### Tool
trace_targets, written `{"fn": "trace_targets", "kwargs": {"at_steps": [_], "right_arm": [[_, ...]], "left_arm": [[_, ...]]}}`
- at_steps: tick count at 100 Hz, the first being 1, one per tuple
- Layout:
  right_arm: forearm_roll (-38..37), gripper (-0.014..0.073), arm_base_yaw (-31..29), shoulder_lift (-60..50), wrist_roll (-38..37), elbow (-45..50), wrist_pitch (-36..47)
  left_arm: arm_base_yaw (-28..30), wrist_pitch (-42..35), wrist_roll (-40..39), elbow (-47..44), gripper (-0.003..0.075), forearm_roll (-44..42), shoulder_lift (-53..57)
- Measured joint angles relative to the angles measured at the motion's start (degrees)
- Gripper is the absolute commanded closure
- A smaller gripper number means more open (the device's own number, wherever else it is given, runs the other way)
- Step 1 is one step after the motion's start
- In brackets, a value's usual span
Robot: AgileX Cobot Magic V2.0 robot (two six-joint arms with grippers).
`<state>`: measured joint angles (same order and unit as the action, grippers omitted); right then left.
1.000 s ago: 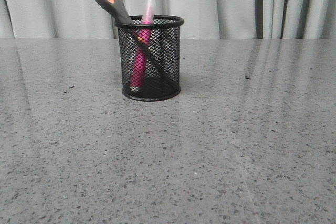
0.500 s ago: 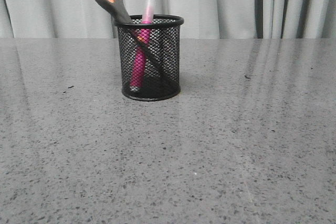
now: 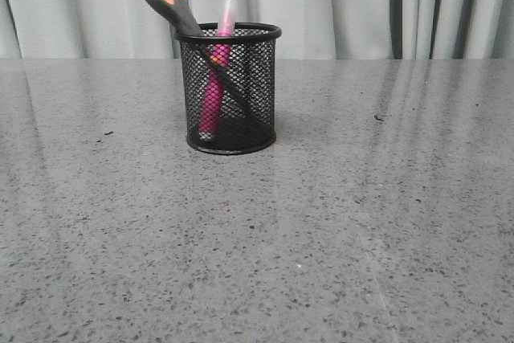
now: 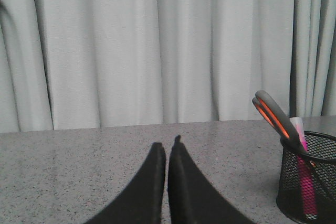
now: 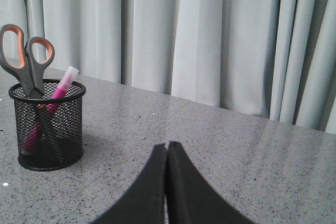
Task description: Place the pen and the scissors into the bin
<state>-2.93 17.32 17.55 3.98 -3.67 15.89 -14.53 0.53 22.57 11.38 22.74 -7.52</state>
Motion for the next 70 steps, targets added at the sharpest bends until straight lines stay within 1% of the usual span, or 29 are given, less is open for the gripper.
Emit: {"fn": "trace_targets", "kwargs": {"at_steps": [28, 38, 51, 60, 70], "right_arm": [[0.0, 0.0657, 0.0, 0.0, 0.0, 0.0, 0.0], [0.0, 0.0657, 0.0, 0.0, 0.0, 0.0, 0.0], [0.0, 0.0657, 0.0, 0.0, 0.0, 0.0, 0.0], [0.0, 0.0657, 0.0, 0.0, 0.0, 0.0, 0.0], [0.0, 0.0657, 0.0, 0.0, 0.0, 0.0, -0.1]], "left_arm": [[0.0, 0.0, 0.0, -0.6, 0.074, 0.0, 0.0], [0.6, 0.0, -0.3, -1.4, 0.074, -4.2, 0.0], [3.6, 0.3, -5.8, -3.8, 0.074, -11.5, 1.4], [5.9, 1.1, -9.9, -6.9, 0.074, -14.6, 3.6], [7.5, 1.6, -12.5, -10.9, 0.074, -16.6, 7.2]]}}
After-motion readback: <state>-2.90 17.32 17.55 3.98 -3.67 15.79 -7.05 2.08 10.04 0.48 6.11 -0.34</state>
